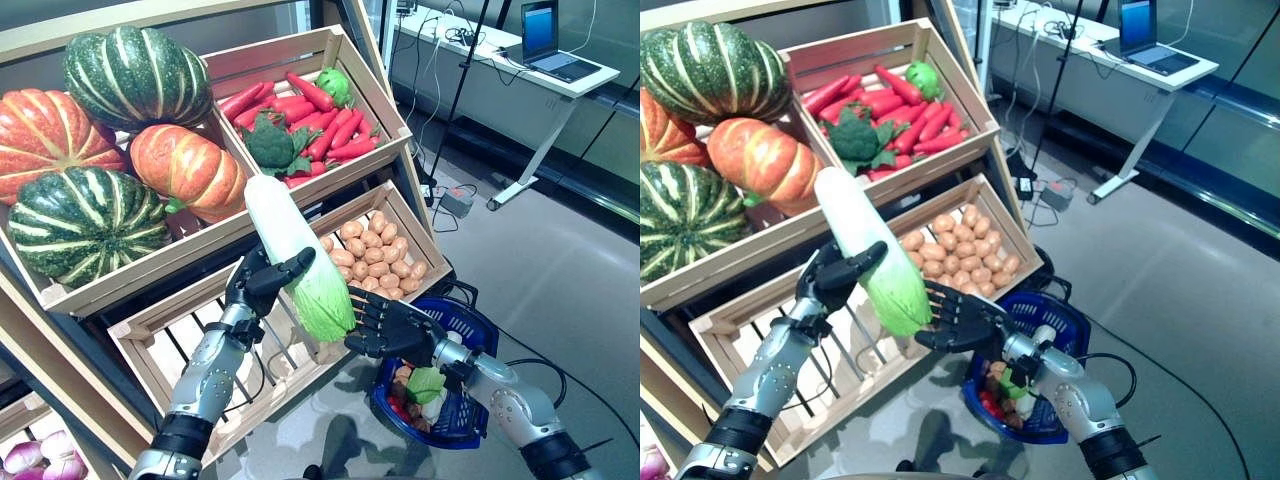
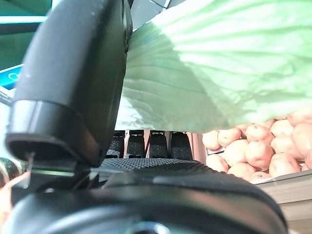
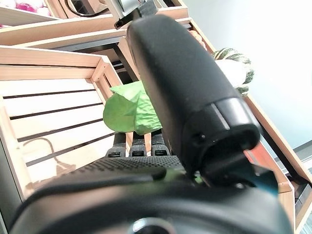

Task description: Put vegetables into the basket

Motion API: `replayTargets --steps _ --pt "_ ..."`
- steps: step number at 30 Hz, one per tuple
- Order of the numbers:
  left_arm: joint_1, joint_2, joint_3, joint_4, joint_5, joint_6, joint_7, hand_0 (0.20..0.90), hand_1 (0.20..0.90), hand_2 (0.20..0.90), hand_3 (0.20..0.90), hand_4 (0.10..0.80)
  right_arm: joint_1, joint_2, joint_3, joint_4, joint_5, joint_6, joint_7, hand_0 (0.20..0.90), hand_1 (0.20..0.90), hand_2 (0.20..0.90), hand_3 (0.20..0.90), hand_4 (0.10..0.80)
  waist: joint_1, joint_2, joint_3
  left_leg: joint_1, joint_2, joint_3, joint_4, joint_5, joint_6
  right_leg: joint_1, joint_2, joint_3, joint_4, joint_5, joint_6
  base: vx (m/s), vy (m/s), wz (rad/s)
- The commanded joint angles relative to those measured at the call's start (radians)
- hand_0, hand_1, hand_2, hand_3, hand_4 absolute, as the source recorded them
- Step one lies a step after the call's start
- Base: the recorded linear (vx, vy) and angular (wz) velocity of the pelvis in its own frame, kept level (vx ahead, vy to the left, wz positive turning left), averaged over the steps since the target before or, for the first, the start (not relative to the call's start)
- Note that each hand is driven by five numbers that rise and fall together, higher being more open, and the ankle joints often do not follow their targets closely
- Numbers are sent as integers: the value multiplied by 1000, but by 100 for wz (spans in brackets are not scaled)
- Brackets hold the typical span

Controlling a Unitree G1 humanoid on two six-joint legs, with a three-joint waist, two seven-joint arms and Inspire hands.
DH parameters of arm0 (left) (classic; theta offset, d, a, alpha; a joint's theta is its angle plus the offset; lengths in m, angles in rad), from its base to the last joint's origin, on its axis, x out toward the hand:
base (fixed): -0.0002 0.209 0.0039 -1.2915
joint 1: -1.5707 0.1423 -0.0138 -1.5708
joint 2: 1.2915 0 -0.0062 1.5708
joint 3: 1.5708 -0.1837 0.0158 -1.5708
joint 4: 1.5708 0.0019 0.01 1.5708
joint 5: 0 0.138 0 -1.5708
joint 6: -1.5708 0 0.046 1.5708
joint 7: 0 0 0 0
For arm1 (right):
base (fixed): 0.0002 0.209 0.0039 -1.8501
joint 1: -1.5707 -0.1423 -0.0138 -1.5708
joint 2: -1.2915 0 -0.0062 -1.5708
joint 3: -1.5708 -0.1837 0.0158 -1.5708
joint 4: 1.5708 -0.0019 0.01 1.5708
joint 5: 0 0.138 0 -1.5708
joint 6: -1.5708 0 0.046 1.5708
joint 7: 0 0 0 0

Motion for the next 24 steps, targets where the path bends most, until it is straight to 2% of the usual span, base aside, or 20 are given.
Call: replayTargets --steps 1,10,16,24 --pt "-96 26 -51 -43 109 -75 -66 300 300 300 300 400 -98 21 -18 -140 143 -99 13 900 900 900 900 800 0 -4 -90 -9 -10 -9 1 -63 -1 -25 19 -4 1 24 -53 0 0 0" --pt "-109 61 -92 -50 226 -82 -88 300 300 300 300 400 -122 -8 8 -131 97 -88 -4 900 900 900 900 800 5 -6 -90 0 -9 -6 1 -67 1 -17 18 -7 1 23 -51 -1 -4 0" --pt "-127 116 -120 -71 341 -140 -55 300 300 300 300 400 -146 -88 14 -141 -62 -190 -101 900 900 900 900 800 2 -8 -88 3 -8 -4 1 -68 1 -16 19 1 1 23 -49 0 0 0" --pt "-127 80 -137 -122 248 -141 -106 300 300 300 300 400 -156 -65 40 -140 -56 -156 -109 900 900 900 900 800 2 -6 -83 8 -5 -1 1 -70 3 -12 18 6 1 22 -51 0 0 0"
